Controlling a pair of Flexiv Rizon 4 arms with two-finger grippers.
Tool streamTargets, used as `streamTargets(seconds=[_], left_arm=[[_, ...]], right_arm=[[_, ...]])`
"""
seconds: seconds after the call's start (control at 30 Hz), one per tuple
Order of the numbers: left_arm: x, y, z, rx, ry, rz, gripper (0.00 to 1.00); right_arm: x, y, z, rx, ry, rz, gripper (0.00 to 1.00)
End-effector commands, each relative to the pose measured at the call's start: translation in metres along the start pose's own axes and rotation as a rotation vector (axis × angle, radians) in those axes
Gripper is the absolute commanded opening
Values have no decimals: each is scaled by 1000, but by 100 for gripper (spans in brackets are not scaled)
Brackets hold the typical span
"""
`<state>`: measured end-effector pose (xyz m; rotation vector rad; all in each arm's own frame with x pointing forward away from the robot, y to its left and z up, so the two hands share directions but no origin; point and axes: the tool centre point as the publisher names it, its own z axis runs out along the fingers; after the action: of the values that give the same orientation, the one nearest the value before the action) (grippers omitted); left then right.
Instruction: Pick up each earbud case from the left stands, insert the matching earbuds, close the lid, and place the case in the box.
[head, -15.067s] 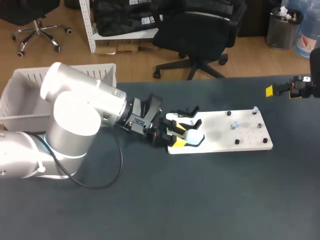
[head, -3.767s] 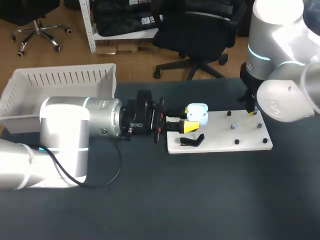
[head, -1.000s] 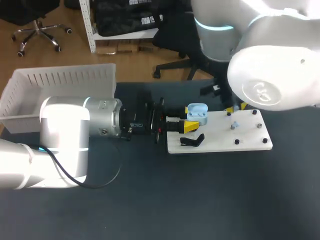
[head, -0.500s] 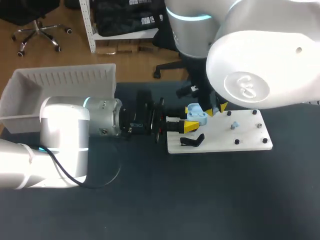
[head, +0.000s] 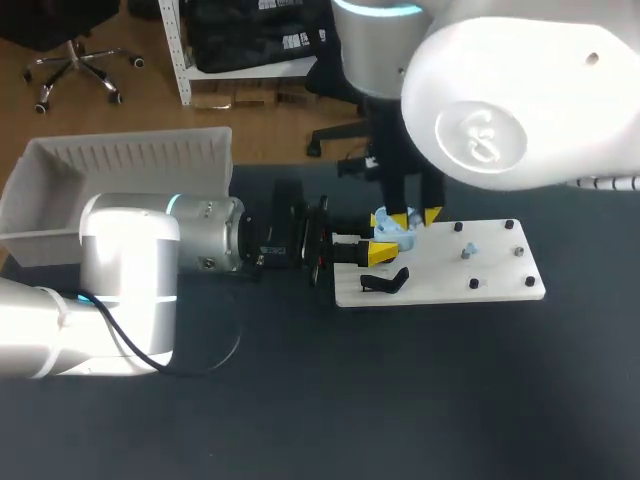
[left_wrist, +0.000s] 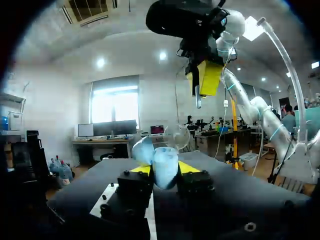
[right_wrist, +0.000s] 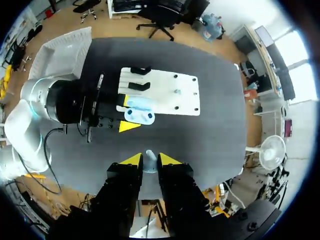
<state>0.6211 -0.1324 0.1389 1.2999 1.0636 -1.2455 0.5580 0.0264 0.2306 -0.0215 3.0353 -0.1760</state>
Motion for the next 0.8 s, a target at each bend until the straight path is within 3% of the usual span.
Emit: streamTargets(seconds=[0.03,0.07,0.17,0.63,0.67,0.7,0.8], left_arm=[[1,0,0,-2,-2,2,0],[1,0,0,-2,-2,2,0],[1,0,0,-2,-2,2,0],[1,0,0,-2,-2,2,0],[1,0,0,-2,-2,2,0],[1,0,0,-2,-2,2,0],[1,0,0,-2,-2,2,0]], right_arm=[[-6,8,12,-5,32,138,0],[-5,8,17,40,62,124,0],[-4,10,23,71,83,106,0],[-4,14,24,70,80,90,0],[-9,12,27,80,93,160,0],[-22,11,30,3,112,270,0],[-44,5,33,-75,112,440,0]])
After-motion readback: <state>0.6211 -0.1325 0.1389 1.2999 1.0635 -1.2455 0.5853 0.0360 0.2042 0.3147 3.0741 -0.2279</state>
